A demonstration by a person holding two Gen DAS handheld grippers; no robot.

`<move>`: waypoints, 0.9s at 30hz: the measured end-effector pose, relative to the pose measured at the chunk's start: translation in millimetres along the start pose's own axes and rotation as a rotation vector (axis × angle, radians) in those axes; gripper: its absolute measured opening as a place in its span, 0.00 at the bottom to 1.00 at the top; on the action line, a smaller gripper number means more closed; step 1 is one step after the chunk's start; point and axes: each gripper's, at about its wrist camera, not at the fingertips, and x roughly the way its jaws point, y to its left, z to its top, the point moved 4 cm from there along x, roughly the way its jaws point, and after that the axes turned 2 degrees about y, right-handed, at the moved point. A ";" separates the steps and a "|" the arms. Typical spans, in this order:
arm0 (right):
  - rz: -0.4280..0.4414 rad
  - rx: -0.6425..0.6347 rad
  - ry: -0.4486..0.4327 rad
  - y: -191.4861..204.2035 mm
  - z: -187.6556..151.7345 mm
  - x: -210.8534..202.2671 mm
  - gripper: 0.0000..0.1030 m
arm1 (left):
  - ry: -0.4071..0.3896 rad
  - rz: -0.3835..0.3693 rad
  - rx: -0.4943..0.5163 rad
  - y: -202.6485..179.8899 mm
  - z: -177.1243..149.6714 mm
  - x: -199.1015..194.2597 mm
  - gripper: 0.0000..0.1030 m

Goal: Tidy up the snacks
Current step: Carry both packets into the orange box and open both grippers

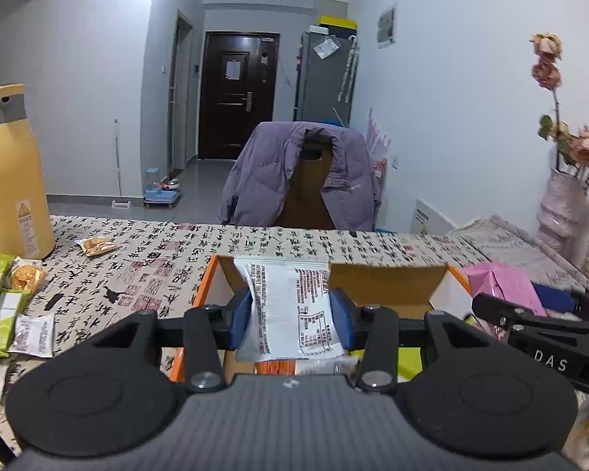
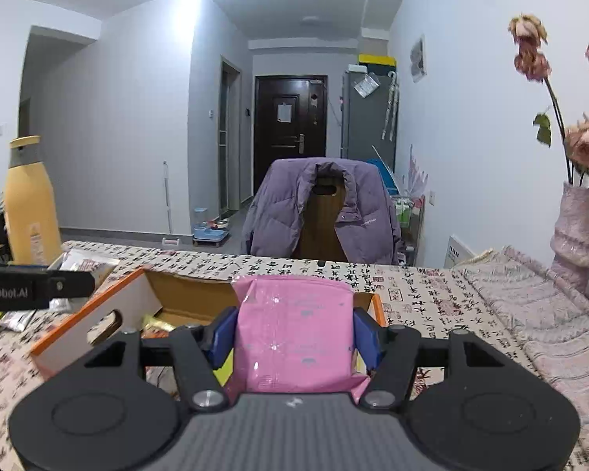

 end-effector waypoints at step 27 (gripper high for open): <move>-0.006 0.073 0.044 -13.7 -30.3 17.7 1.00 | -0.061 0.037 -0.027 12.5 -29.8 31.5 1.00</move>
